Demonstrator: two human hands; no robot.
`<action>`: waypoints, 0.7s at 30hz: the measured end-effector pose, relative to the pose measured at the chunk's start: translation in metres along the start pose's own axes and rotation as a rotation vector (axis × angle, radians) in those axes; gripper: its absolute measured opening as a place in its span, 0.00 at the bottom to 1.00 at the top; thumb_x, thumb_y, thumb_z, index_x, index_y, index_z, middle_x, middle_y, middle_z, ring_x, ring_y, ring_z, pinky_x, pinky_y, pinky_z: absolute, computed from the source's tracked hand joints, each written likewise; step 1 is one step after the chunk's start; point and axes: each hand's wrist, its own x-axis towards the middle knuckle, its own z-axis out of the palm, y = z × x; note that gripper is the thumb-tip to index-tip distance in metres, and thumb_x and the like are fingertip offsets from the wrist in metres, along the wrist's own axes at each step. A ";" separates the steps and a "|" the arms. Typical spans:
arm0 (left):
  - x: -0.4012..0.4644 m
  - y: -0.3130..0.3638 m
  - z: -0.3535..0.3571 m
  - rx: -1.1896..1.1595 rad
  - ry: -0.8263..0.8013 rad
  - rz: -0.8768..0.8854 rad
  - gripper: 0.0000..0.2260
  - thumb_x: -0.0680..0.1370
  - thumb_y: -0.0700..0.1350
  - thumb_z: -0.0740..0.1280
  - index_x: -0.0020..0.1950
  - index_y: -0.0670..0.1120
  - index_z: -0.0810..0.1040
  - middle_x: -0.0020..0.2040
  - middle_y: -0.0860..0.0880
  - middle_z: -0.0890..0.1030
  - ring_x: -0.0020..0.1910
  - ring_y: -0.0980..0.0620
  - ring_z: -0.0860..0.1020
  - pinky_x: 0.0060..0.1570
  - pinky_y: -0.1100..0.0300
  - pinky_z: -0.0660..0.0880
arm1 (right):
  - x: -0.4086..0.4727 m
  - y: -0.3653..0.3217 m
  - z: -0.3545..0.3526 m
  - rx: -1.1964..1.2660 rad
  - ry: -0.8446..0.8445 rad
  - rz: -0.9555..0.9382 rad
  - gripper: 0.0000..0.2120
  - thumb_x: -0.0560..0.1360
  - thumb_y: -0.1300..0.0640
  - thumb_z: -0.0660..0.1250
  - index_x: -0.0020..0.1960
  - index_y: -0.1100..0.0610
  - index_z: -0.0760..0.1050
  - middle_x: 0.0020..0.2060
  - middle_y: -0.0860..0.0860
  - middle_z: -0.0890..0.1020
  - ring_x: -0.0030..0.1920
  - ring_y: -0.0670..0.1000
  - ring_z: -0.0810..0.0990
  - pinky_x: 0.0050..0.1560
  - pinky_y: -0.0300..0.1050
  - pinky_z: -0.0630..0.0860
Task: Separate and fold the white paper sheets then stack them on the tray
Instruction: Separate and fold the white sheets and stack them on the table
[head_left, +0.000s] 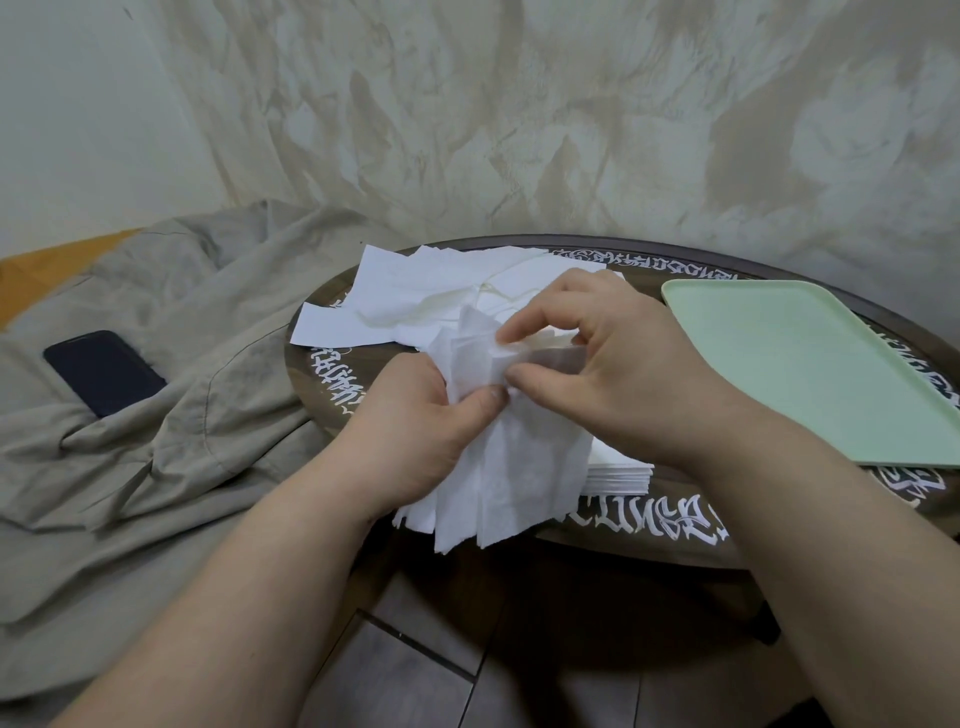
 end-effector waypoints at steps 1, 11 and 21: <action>-0.001 0.000 0.000 0.007 0.000 0.006 0.14 0.72 0.52 0.68 0.51 0.44 0.84 0.47 0.43 0.86 0.50 0.43 0.84 0.51 0.39 0.79 | 0.000 0.000 0.001 -0.040 -0.007 -0.011 0.08 0.70 0.56 0.74 0.48 0.49 0.81 0.40 0.40 0.73 0.46 0.42 0.66 0.48 0.27 0.63; -0.001 0.000 -0.002 -0.123 -0.002 -0.059 0.11 0.70 0.48 0.68 0.49 0.46 0.84 0.49 0.47 0.86 0.50 0.50 0.84 0.54 0.49 0.80 | -0.002 0.000 -0.006 -0.062 -0.104 0.155 0.04 0.72 0.52 0.71 0.41 0.52 0.79 0.34 0.43 0.75 0.40 0.42 0.71 0.41 0.31 0.66; 0.005 0.002 -0.006 -0.393 0.200 -0.247 0.08 0.74 0.34 0.65 0.36 0.31 0.73 0.34 0.43 0.76 0.33 0.48 0.77 0.34 0.58 0.74 | -0.006 0.012 -0.002 0.174 -0.092 0.228 0.04 0.69 0.62 0.69 0.38 0.55 0.78 0.41 0.45 0.82 0.42 0.45 0.78 0.44 0.42 0.74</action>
